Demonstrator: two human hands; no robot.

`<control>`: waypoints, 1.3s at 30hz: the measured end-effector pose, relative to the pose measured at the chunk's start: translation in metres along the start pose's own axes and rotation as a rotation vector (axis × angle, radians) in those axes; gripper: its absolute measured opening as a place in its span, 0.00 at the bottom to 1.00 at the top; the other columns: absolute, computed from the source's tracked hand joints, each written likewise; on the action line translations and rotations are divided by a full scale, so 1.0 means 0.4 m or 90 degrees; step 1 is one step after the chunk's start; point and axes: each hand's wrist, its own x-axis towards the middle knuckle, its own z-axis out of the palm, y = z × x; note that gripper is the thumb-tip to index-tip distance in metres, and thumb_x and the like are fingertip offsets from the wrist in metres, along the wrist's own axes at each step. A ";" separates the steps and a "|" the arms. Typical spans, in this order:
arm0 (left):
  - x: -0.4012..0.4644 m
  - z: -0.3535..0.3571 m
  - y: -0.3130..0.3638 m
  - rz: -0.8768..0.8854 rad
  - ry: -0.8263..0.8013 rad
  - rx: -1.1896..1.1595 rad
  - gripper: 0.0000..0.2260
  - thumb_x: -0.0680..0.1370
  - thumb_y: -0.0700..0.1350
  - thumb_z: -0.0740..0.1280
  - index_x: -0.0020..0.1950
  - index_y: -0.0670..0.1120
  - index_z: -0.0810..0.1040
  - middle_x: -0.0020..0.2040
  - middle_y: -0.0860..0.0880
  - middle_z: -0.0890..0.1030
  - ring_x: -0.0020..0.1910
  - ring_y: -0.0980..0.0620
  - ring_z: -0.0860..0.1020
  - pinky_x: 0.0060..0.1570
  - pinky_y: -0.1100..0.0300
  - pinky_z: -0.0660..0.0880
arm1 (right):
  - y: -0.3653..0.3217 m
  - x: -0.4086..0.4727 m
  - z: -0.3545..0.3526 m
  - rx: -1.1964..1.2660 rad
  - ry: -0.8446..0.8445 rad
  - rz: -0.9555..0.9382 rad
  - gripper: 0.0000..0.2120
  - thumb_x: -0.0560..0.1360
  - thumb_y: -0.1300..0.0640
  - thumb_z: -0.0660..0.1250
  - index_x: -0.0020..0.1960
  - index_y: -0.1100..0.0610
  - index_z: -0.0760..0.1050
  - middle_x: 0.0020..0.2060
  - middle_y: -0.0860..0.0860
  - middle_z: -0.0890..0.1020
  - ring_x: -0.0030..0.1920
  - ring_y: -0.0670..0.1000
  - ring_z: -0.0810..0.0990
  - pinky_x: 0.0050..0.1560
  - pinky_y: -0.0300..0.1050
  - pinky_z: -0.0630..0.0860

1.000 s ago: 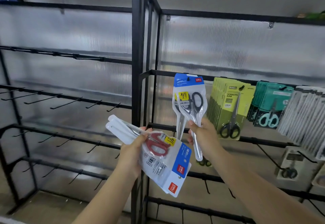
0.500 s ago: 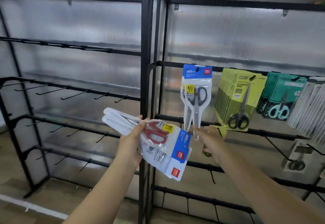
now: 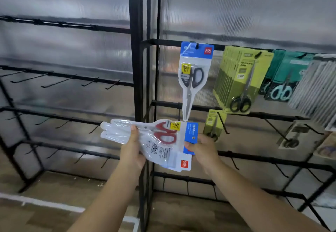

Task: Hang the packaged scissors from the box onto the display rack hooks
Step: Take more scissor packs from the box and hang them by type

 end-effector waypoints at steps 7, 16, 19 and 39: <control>0.050 -0.087 0.001 0.059 0.080 0.114 0.10 0.76 0.55 0.66 0.43 0.49 0.80 0.43 0.49 0.83 0.38 0.51 0.82 0.47 0.51 0.78 | 0.056 0.055 -0.092 0.011 0.138 -0.056 0.09 0.77 0.69 0.60 0.53 0.59 0.74 0.42 0.55 0.78 0.35 0.50 0.78 0.29 0.41 0.76; 0.064 -0.124 -0.016 0.106 0.072 0.335 0.17 0.78 0.58 0.62 0.55 0.46 0.78 0.48 0.47 0.82 0.47 0.48 0.80 0.45 0.51 0.76 | 0.066 0.117 -0.109 -0.175 0.152 -0.176 0.10 0.76 0.68 0.61 0.54 0.62 0.77 0.37 0.50 0.77 0.38 0.50 0.74 0.39 0.44 0.71; 0.069 -0.115 -0.012 0.118 0.064 0.333 0.12 0.78 0.55 0.63 0.49 0.47 0.78 0.44 0.49 0.81 0.44 0.50 0.79 0.41 0.54 0.73 | 0.050 0.132 -0.105 -0.259 0.143 -0.206 0.08 0.75 0.67 0.63 0.52 0.62 0.78 0.37 0.52 0.77 0.39 0.51 0.73 0.40 0.46 0.68; 0.102 -0.089 -0.039 0.112 -0.069 0.320 0.06 0.79 0.47 0.64 0.47 0.46 0.77 0.35 0.53 0.84 0.34 0.56 0.82 0.35 0.64 0.77 | 0.058 0.288 0.041 -0.407 0.004 -0.118 0.02 0.78 0.60 0.63 0.46 0.56 0.70 0.41 0.53 0.74 0.38 0.48 0.71 0.31 0.37 0.64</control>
